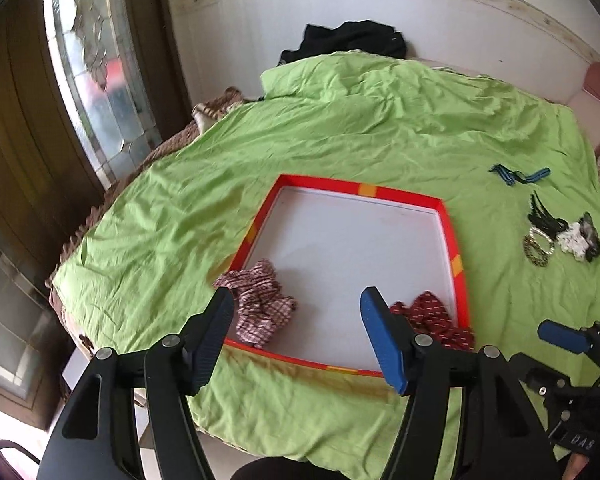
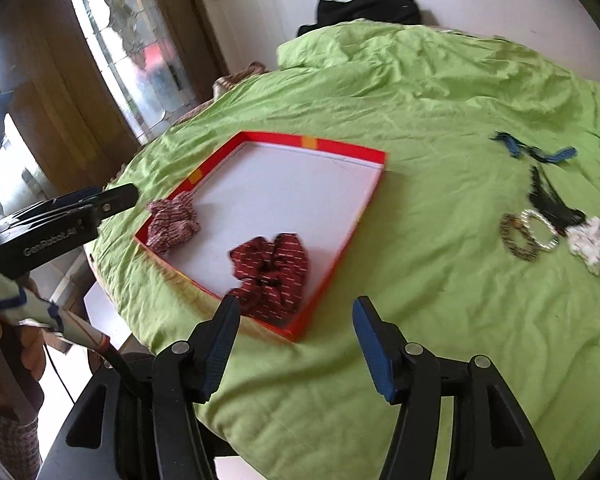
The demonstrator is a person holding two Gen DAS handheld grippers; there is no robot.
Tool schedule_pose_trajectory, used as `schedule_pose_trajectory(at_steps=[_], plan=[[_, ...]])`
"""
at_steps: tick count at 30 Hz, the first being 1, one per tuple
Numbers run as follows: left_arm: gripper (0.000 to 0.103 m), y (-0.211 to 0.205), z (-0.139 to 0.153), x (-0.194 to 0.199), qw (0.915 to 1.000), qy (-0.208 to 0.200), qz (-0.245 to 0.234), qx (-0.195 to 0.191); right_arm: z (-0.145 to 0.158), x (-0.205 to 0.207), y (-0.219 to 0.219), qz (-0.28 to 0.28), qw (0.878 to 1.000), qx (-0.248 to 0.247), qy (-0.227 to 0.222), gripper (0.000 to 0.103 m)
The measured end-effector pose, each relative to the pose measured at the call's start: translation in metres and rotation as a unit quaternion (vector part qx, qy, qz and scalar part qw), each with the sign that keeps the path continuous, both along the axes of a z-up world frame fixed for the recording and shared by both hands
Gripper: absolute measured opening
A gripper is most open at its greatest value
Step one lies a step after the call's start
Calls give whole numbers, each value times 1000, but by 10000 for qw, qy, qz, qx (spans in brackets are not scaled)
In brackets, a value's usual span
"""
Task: Organize jewelry
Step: 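Grasp the leopard hair tie with the left tool while the right grasps the cherry scrunchie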
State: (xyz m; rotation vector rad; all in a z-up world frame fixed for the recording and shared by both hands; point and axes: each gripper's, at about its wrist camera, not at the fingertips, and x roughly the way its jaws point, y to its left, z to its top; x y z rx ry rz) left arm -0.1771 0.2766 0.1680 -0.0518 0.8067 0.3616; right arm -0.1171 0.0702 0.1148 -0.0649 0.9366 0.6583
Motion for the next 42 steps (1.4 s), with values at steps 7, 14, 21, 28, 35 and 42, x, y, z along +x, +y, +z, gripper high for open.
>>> schedule_pose_trajectory(at_steps=[7,14,21,28,35,42], plan=[[66,-43,11,3,9992,-4,-355,159,-3,4,-62,-551,9984,88,86,64],[67,-90,14,14,9965,129,-828,-12,-11,4,-131,-1086,9941,50,25,64],[68,-146,2,44,9891,411,-1353,-408,-35,15,-231,-2099,9771,113,325,64],[68,-218,-32,101,9750,774,-1966,-686,-48,33,-313,-2925,9542,353,515,64],[57,-247,-84,179,9654,1167,-2051,-1108,-66,58,-352,-3224,9423,566,704,64],[55,-254,-119,247,9629,1254,-2055,-1222,-73,114,-352,-3099,9426,966,786,64]])
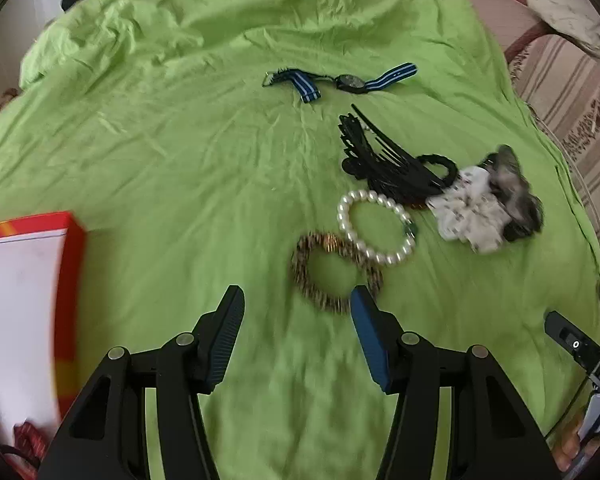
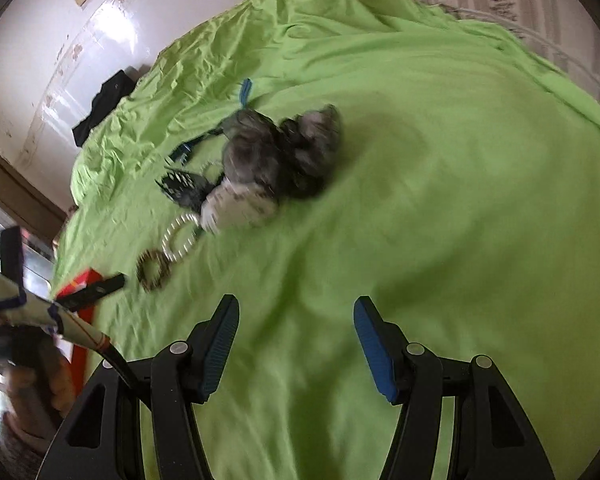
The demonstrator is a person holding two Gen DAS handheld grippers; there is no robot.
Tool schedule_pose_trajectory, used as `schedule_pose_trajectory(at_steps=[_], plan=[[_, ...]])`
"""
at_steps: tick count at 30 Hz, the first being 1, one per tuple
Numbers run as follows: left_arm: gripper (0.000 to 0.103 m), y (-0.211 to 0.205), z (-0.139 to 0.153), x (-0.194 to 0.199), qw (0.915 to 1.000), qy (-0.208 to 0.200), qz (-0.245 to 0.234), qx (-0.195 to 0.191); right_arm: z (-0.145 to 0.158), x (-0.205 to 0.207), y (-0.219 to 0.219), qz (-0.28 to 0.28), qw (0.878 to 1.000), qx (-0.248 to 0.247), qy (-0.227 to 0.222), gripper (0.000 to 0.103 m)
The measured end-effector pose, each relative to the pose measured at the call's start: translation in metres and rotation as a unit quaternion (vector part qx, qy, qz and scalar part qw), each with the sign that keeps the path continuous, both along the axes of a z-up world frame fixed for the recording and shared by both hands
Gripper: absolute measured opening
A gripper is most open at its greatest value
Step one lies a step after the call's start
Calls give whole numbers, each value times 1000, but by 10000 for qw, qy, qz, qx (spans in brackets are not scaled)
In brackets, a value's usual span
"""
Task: Organize jewelry
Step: 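Grasp the leopard hair tie with the left tool while the right grasps the cherry scrunchie, then carry both items into the red tray and open both tools to release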
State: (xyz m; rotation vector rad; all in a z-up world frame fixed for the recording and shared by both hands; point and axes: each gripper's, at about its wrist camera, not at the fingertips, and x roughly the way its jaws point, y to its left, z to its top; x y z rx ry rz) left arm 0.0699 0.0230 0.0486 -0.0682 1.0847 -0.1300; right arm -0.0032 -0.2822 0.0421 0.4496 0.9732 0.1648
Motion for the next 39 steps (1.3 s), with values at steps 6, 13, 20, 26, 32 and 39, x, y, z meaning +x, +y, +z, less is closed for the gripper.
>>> schedule_pose_trajectory(at_steps=[6,13,20,26,32,39], plan=[[55,4,-19,26,9995,102,86,-274,-9,59,31,210,9993,294,-9,64],[38,-3,-21,24,9998,-106,173,13,-27,98,50,-104,9993,337,135,44],[5,5,-7,11,9994,-46,138,-321,-17,76,51,151,9991,375,117,10],[5,5,33,-27,9983,-318,-32,-490,10,30,50,395,9982,458,-41,10],[5,20,80,-74,9961,-618,-51,-621,27,-14,52,540,9970,547,-107,10],[5,65,115,-123,9946,-918,157,-455,58,-42,77,902,9945,403,-341,10]])
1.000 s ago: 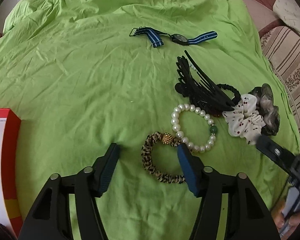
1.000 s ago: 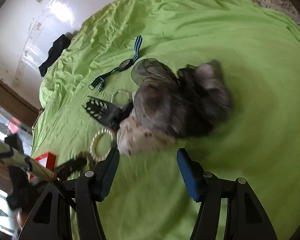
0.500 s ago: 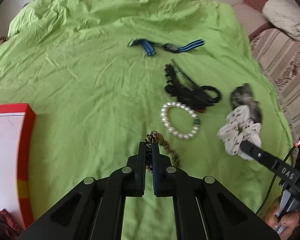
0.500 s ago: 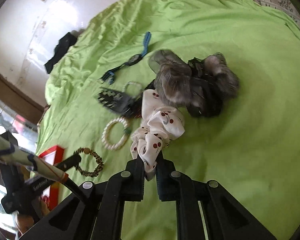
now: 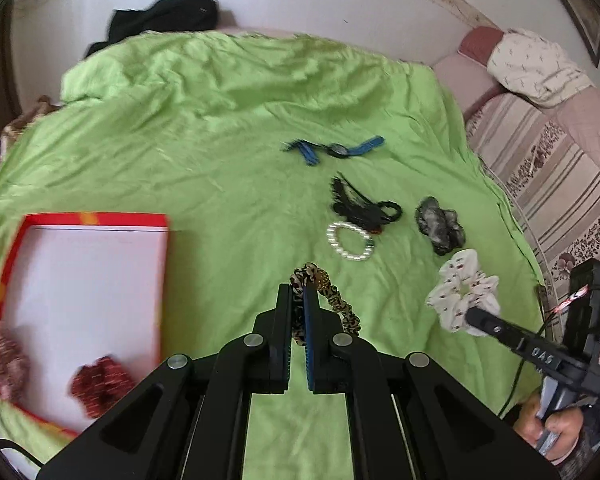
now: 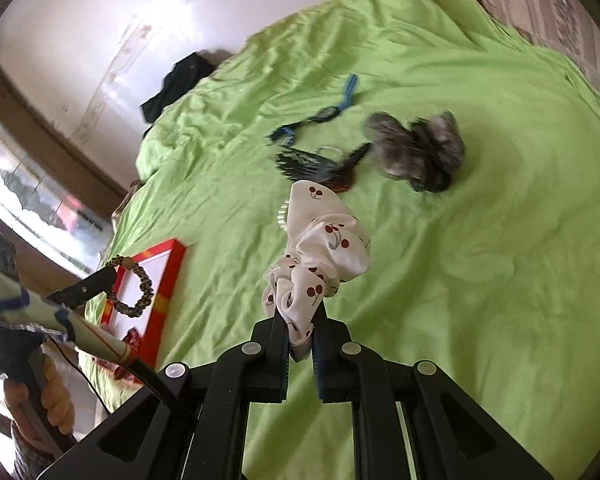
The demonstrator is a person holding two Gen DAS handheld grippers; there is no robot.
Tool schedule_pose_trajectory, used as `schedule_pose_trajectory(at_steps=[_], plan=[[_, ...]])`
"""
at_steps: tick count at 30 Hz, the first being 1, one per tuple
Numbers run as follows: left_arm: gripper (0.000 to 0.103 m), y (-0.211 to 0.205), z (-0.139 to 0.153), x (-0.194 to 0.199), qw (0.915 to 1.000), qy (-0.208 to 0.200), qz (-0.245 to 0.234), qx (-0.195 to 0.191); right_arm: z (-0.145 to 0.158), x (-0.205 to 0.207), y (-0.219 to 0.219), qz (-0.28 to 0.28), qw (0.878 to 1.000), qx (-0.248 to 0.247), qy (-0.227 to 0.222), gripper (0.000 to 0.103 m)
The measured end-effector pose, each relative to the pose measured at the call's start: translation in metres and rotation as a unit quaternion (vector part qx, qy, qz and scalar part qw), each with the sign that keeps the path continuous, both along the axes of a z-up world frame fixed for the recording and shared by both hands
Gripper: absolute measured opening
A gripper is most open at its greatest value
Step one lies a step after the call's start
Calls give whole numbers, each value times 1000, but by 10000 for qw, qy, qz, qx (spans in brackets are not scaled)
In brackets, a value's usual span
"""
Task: Organize jewelry
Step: 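Carry both items into the red tray and open both tools to release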
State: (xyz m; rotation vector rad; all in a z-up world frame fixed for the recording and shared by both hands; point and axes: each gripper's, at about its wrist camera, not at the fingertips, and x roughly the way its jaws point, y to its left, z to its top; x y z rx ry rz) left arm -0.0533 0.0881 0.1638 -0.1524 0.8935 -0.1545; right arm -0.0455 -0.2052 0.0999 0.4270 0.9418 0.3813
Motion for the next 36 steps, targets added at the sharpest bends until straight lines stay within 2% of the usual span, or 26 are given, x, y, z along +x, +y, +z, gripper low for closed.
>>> schedule_pose_trajectory(at_steps=[6,9,16,19,22,28,32,36], plan=[[5,73,8,-23,9982,16,575,139,19,-5,46,449,9988,-154,-142,10],[5,117,10,-26,9957,36,902,214,25,-1,83,747,9967,-281,-168,10],[5,202,-16,-3,9874,268,1468,535,25,16,189,1603,9848,-644,-188,10],[5,234,-33,18,9834,408,1698,492,17,33,238,1937,9776,-805,-188,10],[5,264,-54,40,9791,570,1939,240,7,53,280,2187,9715,-899,-139,10],[5,307,-92,81,9713,882,2209,107,-25,97,343,2408,9639,-1139,40,10],[6,324,-105,99,9686,950,2293,163,-46,118,361,2372,9642,-1173,187,11],[6,337,-115,105,9663,997,2371,-10,-61,129,362,2287,9675,-1003,391,12]])
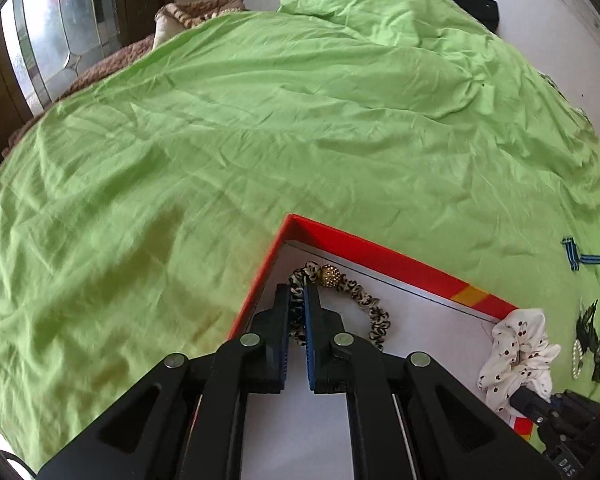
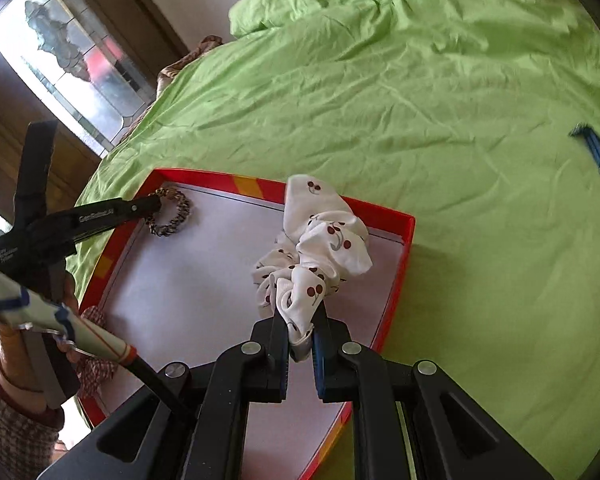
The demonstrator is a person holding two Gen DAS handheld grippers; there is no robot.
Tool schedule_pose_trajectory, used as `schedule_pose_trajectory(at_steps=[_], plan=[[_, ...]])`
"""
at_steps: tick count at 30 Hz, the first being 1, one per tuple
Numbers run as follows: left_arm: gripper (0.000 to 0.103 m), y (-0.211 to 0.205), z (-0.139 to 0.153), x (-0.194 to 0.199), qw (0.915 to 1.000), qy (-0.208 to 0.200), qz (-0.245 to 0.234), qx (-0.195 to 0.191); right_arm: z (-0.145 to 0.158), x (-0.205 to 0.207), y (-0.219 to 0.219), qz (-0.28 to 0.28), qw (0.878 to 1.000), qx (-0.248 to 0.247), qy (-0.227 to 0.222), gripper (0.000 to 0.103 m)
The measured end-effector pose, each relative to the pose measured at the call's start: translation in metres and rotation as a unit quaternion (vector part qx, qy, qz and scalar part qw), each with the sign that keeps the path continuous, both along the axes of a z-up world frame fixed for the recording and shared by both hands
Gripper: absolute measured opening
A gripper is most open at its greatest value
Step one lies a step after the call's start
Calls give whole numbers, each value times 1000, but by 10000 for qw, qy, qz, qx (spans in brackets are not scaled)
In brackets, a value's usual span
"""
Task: Organize jewelry
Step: 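Carry both items into the red tray and open both tools to release, then withdraw both tools from the tray and move back toward the remaining items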
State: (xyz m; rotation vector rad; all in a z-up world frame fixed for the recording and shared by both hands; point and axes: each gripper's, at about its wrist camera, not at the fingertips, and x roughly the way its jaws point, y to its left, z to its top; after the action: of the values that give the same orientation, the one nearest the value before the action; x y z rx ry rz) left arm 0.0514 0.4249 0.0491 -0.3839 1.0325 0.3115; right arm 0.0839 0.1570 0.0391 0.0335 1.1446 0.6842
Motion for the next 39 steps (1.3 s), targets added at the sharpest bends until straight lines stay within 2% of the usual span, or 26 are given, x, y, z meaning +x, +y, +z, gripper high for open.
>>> schedule_pose_trajectory(at_steps=[2,3,4,5,7,10,11,13,20,30,36,39], plan=[[9,2,-2,-1,10000,-22,56,-78,-3,-1,0,13,10000,1,-2,14],[10,3,-1,-3,9999,-34,69,-119,-3,-2,-1,4,10000,-13,-22,18],[13,3,-1,-4,9998,-41,90,-183,-4,-3,-2,-13,10000,-11,-19,34],[15,3,1,-6,9996,-65,95,-258,-3,-4,-4,-7,10000,44,3,43],[21,2,5,-10,9995,-119,99,-292,0,-7,-1,33,9999,99,8,50],[38,-4,18,-20,9993,-277,86,-221,12,-16,0,76,9997,-28,-230,64],[45,-7,24,-24,9993,-335,78,-169,17,-21,0,90,9993,-67,-348,65],[48,-14,34,-31,9991,-408,49,-36,26,-28,-4,88,9987,-124,-492,65],[51,-49,71,-70,9980,-580,-120,199,51,-57,-41,-41,9977,-49,-679,65],[55,-142,94,-136,9967,-647,-474,83,62,-116,-121,-454,9965,-39,-703,65],[68,-198,97,-170,9965,-699,-451,38,61,-149,-178,-890,9933,-147,-719,65],[81,-225,94,-184,9966,-650,-493,132,60,-163,-206,-1117,9907,-182,-759,66]])
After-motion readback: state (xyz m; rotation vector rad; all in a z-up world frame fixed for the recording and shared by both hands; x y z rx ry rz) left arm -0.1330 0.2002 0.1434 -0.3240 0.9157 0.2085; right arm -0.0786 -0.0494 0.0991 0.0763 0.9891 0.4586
